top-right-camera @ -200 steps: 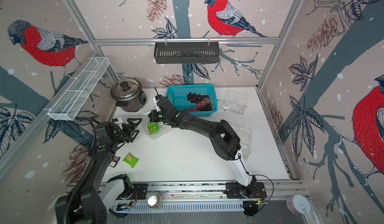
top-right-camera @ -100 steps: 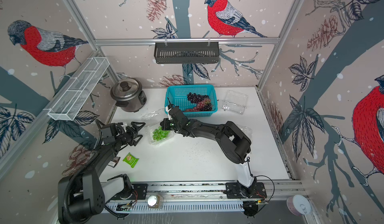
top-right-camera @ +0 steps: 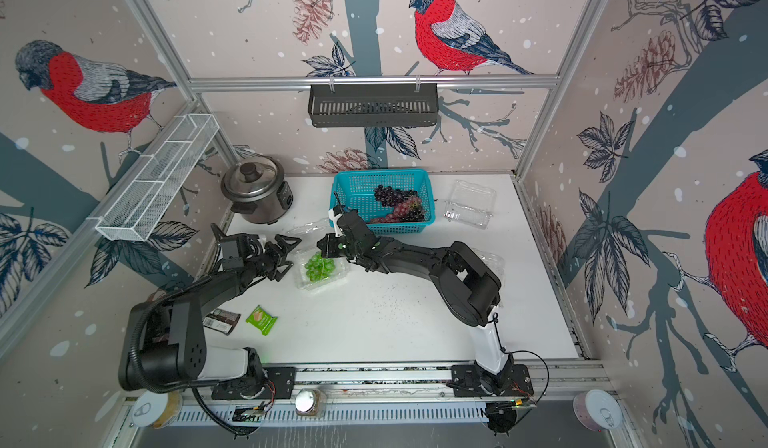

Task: Pack grapes into containers
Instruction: Place the grape into the packing box.

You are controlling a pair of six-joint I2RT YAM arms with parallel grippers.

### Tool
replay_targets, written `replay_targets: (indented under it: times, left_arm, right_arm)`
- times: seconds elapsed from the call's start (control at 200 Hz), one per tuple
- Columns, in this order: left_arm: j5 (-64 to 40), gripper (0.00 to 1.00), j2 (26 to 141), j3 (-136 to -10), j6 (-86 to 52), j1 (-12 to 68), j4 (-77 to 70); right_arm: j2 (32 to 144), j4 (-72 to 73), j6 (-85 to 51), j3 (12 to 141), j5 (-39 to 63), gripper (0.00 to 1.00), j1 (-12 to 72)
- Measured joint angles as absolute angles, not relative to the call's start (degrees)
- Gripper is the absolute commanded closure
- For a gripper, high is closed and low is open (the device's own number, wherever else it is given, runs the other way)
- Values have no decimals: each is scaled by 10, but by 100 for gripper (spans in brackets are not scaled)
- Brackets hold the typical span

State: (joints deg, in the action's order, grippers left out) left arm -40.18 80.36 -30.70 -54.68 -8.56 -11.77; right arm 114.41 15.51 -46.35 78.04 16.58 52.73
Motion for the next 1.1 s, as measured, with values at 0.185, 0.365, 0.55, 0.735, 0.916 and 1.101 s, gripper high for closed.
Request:
replay_targets:
  times: [0.185, 0.365, 0.55, 0.735, 0.916, 1.101]
  left_arm:
    - [-389, 2, 804, -295, -561, -75, -143]
    - [-389, 2, 792, -285, -569, -73, -149]
    - [-388, 2, 792, -277, -572, -71, -160]
    - [-388, 2, 793, -266, -577, -65, -165]
    - [-388, 2, 793, -258, -581, -62, -176]
    - [-388, 2, 795, -256, -583, -53, -177]
  right_arm:
    - [1155, 187, -465, 783, 183, 100, 532]
    - [1163, 199, -468, 765, 185, 100, 533]
    - [1163, 184, -468, 744, 161, 100, 524]
    - [1171, 161, -450, 748, 136, 100, 517]
    - [1189, 148, -434, 762, 128, 100, 517]
    - [1216, 117, -414, 796, 98, 100, 521]
